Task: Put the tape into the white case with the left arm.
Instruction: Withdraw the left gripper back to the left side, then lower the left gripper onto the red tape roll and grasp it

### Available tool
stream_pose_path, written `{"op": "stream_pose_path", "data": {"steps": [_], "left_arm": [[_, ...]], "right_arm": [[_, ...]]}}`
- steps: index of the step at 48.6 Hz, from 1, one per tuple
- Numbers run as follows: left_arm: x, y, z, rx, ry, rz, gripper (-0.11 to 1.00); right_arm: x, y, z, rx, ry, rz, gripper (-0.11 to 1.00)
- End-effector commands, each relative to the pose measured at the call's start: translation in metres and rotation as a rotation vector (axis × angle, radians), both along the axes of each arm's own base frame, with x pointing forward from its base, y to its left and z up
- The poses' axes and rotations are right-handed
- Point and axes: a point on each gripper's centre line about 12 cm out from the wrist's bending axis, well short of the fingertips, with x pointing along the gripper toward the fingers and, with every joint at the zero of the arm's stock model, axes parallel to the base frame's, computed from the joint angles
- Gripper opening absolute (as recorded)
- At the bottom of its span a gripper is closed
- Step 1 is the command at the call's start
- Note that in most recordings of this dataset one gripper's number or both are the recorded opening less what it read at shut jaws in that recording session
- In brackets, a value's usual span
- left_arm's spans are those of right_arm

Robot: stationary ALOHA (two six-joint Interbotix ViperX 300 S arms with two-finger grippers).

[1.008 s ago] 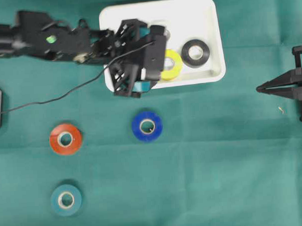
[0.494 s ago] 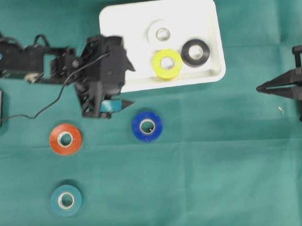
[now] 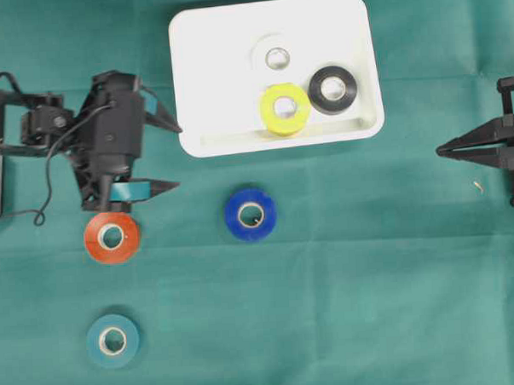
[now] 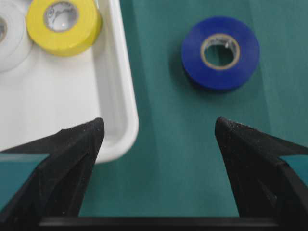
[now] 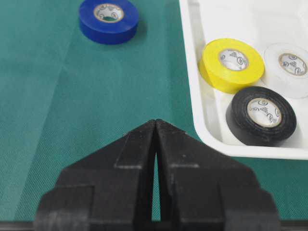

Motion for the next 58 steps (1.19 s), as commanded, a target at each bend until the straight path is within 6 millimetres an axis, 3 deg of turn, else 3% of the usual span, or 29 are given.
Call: {"op": "stream_pose_path", "data": {"steps": [1, 26, 58], "left_arm": [[-0.006, -0.002, 0.01, 0.001, -0.055, -0.007, 0.96], [-0.05, -0.008, 0.005, 0.004, -0.095, -0.027, 0.95], [-0.053, -0.014, -0.001, 0.003, -0.075, -0.054, 0.95]], "right_arm": [[0.002, 0.0, 0.004, 0.001, -0.015, -0.002, -0.09], [0.002, 0.0, 0.003, 0.001, -0.014, 0.0, -0.09], [0.001, 0.0, 0.002, 0.001, -0.011, 0.0, -0.09]]}}
